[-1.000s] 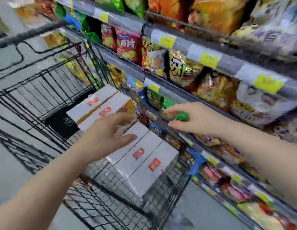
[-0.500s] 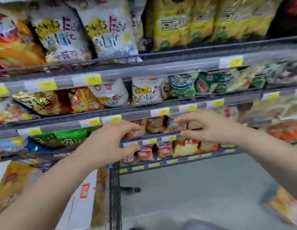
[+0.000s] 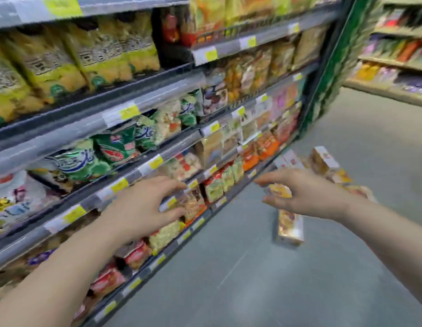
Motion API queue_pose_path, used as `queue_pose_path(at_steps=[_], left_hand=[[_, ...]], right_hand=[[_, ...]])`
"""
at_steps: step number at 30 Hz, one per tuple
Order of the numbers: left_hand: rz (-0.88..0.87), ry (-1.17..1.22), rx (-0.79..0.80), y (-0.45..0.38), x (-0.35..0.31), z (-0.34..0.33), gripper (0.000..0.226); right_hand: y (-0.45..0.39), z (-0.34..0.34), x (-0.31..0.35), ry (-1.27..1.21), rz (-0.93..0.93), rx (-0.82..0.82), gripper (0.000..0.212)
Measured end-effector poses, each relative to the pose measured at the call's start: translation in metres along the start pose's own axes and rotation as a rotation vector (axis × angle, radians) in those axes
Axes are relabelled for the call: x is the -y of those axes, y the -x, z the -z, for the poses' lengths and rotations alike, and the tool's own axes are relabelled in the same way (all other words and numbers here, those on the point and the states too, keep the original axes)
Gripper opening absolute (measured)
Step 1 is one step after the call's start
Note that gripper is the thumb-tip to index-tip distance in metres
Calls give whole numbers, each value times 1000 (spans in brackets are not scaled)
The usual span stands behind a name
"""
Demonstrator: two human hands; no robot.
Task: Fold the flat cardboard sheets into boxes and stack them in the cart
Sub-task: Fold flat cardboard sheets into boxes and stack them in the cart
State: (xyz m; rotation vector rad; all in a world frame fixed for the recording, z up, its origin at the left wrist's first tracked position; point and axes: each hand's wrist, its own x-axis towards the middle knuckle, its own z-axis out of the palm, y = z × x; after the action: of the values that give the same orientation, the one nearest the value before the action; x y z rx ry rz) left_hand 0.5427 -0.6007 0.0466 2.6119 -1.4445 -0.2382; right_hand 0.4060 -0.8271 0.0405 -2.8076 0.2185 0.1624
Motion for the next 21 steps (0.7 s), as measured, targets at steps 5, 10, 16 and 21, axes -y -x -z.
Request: queue_pose_path(at_steps=[5,10,16,21], left_hand=[[-134,0,18,-84,-99,-15,46],[-239,-20,43,-172,-210,-37,46],[-333,-101,147,-243,-289,-63,50],[-365,-137,196,-293,-314,-79,45]], right_hand=[[64,22,-118,-14,-178,-79,39],[122,45,-238,-37,-296,-107,37],[156,55,-336,-31,-396,-87,39],[156,52,-390,-98,-472,-49,40]])
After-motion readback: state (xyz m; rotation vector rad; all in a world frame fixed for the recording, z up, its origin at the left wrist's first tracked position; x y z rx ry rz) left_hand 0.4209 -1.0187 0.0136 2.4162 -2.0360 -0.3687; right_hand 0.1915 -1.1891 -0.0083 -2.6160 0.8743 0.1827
